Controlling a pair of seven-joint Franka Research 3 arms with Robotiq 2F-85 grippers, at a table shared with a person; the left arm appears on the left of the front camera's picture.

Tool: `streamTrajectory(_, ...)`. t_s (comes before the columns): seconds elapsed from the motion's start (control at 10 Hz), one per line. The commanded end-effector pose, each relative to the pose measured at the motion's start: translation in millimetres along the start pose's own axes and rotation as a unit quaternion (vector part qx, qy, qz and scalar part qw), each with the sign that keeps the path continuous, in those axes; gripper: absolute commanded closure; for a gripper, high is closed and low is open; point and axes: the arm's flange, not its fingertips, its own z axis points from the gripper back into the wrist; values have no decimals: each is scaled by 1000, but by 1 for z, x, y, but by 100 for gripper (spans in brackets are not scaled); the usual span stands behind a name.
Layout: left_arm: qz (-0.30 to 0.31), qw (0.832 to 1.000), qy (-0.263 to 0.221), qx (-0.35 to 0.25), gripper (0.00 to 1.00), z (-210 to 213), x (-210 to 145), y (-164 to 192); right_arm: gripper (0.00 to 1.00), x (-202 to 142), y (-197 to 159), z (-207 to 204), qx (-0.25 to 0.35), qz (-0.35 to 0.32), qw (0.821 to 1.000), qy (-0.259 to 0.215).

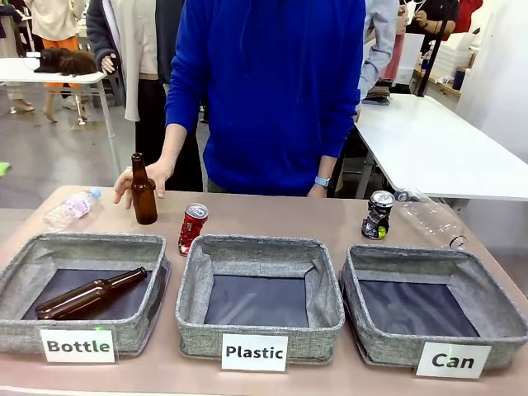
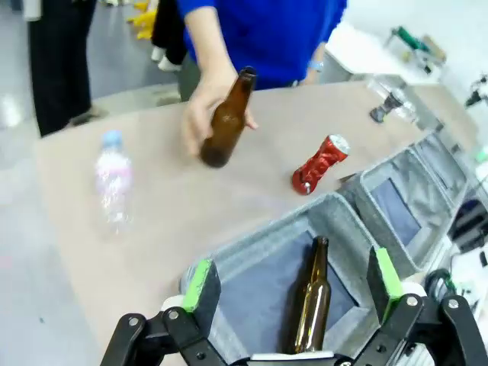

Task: Sort the can waste into the basket.
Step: Pick up the can waste from the table and place it in the right Fabric basket.

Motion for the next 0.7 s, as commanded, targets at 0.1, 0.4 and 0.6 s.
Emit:
streamTrajectory(0.1, 72, 997, 15, 11, 0, 38, -36, 42, 0, -1, 2, 0, 5, 5, 1000, 1)
streamTrajectory(0.4, 83, 996, -33, 4, 0, 66, -65, 59, 0, -1, 2, 0, 5, 5, 1000, 1)
streamTrajectory(0.6, 58, 998, -13, 1, 0, 47, -40, 56, 0, -1, 2, 0, 5, 5, 1000, 1)
